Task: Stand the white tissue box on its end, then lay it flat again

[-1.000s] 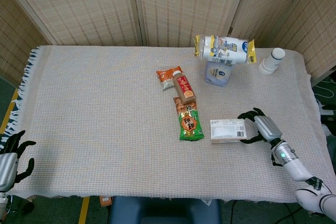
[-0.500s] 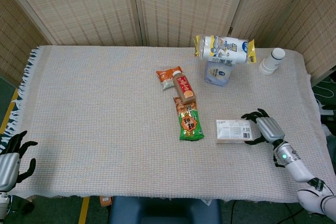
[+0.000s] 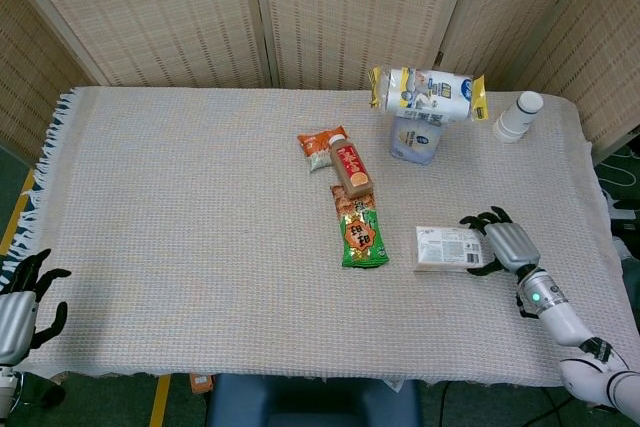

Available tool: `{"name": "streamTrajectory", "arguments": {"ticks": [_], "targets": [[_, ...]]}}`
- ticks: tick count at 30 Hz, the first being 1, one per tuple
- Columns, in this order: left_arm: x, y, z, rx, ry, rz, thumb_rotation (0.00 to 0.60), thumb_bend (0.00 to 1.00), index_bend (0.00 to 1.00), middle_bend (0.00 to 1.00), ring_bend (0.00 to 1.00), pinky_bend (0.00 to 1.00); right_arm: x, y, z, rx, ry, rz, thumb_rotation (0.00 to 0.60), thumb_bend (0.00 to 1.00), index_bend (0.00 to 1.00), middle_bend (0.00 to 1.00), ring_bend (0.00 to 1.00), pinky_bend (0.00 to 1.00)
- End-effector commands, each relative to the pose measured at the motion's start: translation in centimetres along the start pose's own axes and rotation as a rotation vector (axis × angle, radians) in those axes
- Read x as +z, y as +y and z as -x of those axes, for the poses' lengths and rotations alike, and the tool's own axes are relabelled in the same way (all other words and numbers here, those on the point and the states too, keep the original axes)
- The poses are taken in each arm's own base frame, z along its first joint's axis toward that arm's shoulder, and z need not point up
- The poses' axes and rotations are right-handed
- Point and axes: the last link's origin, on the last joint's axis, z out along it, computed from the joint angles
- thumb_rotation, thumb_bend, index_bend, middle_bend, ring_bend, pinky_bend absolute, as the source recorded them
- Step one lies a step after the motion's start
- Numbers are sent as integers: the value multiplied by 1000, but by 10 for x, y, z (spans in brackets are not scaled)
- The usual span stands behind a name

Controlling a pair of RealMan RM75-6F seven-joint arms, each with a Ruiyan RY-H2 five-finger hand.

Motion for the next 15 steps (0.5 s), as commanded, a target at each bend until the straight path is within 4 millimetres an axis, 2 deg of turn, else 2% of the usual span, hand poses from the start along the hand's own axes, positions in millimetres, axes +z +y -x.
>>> {"name": "streamTrajectory", "arguments": {"ticks": [1, 6, 9, 15], "targets": [[0, 0, 0, 0, 0, 0, 600, 491, 299, 0, 0, 296, 0, -1, -2, -12, 2, 3, 600, 38, 156, 378, 349, 0], [0, 0, 0, -1, 0, 1, 600, 490, 301, 0, 0, 296, -1, -2, -5, -14, 12, 9, 600, 0, 64, 294, 235, 0], [-1, 0, -1, 1, 2, 1, 600, 491, 301, 0, 0, 296, -2, -2, -6, -21, 8, 16, 600, 0, 57, 245, 181, 0], [0, 0, 0, 1, 0, 0, 600, 490, 301, 0, 0, 296, -3, 1, -5, -37, -11, 34, 600, 0, 37, 199, 138, 0]]}}
